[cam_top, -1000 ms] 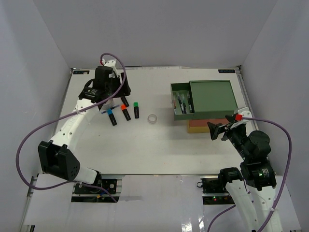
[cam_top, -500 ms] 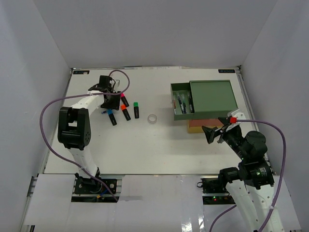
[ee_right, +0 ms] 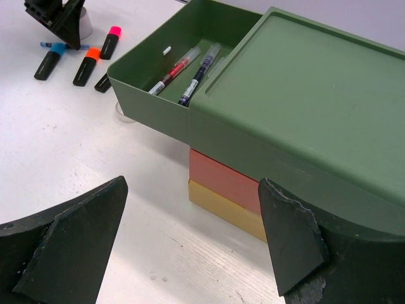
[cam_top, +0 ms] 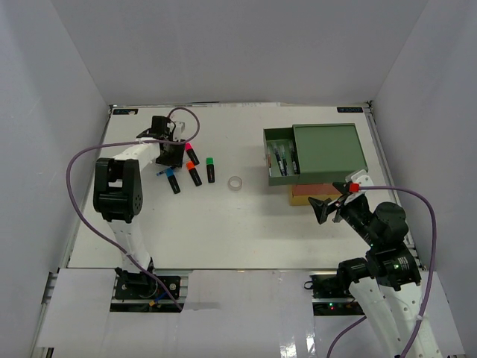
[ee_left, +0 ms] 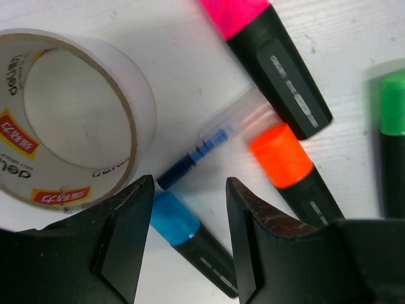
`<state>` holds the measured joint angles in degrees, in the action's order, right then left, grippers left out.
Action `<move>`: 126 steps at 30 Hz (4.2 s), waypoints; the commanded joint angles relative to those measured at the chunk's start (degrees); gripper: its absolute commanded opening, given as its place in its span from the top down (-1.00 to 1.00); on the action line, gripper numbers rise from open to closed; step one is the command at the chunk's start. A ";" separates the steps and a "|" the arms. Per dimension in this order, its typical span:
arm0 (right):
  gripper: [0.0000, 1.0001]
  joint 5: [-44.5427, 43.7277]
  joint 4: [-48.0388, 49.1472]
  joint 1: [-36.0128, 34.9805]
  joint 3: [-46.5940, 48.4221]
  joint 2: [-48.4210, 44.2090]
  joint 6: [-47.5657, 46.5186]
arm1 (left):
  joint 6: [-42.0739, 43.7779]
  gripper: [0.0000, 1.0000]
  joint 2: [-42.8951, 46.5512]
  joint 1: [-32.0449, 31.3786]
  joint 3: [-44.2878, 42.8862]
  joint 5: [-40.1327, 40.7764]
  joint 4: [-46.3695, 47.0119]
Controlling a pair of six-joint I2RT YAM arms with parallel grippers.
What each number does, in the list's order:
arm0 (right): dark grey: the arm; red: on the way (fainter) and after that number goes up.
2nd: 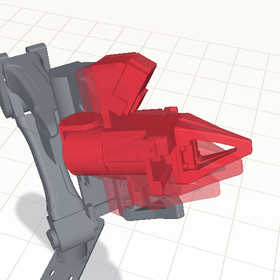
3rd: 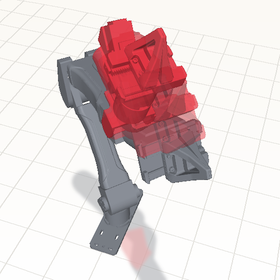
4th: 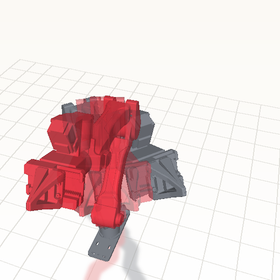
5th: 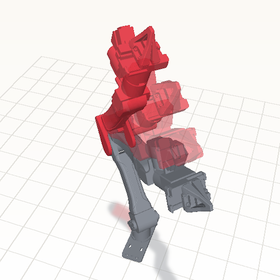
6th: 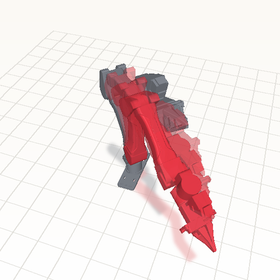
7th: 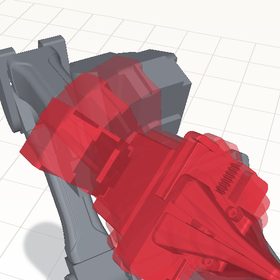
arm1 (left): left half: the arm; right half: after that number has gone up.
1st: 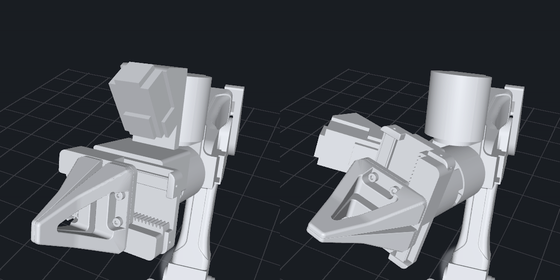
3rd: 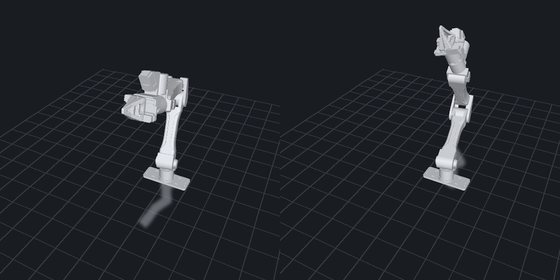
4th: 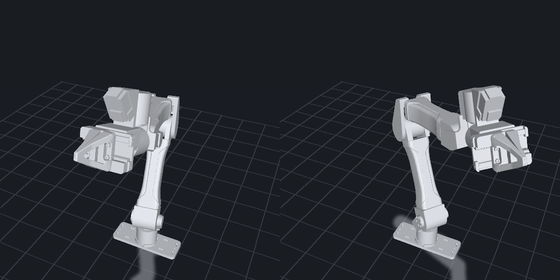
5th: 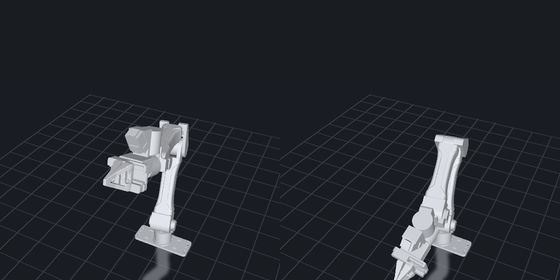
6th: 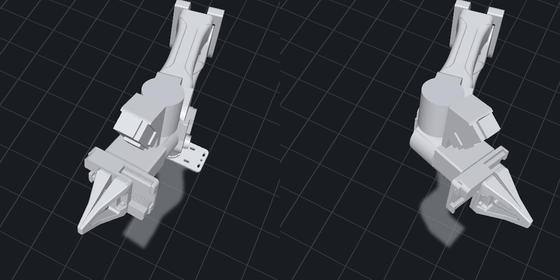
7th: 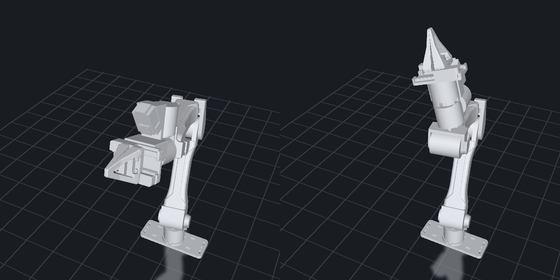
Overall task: Sort the stationery into containers
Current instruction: Pick up the pen from the center of the board, then place the pen in the drawer, then close the drawer in the storage box.
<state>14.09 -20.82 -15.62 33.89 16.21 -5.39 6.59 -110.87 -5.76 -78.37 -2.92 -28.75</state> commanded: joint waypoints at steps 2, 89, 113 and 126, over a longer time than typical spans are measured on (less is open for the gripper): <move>-0.80 0.06 3.24 -0.47 -0.40 -0.04 -1.03 | 1.93 -0.20 -2.15 1.28 -3.02 -1.65 1.42; -0.80 -21.81 -1.15 -0.47 18.39 18.15 8.73 | -48.19 -0.61 16.12 -36.08 -10.39 -5.87 20.07; -0.80 0.32 -2.21 24.84 33.18 47.69 14.79 | -17.66 -0.48 20.88 -25.35 4.55 -27.05 22.07; -0.80 8.67 1.92 26.16 27.55 50.33 15.41 | -15.38 -0.44 8.92 -30.98 -4.33 -27.14 24.45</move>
<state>17.69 -21.17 10.66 62.39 66.46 9.02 -9.89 -101.10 -35.53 -79.31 -29.02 -6.87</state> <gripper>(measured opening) 0.903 0.723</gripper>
